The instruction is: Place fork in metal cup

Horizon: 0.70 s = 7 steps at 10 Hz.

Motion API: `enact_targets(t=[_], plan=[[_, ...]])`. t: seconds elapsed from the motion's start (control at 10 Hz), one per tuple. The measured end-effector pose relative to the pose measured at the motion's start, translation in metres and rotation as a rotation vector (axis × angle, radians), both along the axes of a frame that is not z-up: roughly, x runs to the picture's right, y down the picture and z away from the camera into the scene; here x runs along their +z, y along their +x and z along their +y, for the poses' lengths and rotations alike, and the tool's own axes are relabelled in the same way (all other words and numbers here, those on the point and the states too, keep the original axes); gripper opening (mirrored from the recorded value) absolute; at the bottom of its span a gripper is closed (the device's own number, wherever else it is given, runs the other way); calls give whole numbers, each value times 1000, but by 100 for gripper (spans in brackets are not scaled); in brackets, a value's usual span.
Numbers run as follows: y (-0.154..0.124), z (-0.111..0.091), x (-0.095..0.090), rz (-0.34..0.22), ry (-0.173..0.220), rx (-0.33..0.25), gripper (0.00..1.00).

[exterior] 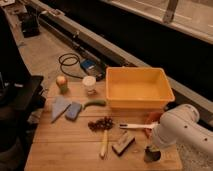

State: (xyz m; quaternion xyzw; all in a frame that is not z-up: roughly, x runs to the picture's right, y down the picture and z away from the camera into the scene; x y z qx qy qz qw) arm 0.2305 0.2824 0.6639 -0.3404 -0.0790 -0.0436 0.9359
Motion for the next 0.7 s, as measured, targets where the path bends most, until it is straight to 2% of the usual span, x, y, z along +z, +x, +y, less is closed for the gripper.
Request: enact_targets(t=[0.2, 0.6, 0.7], plan=[[-2, 2, -11, 12, 13, 19, 0], [-9, 6, -12, 4, 8, 37, 0], [-10, 9, -10, 5, -1, 45, 4]])
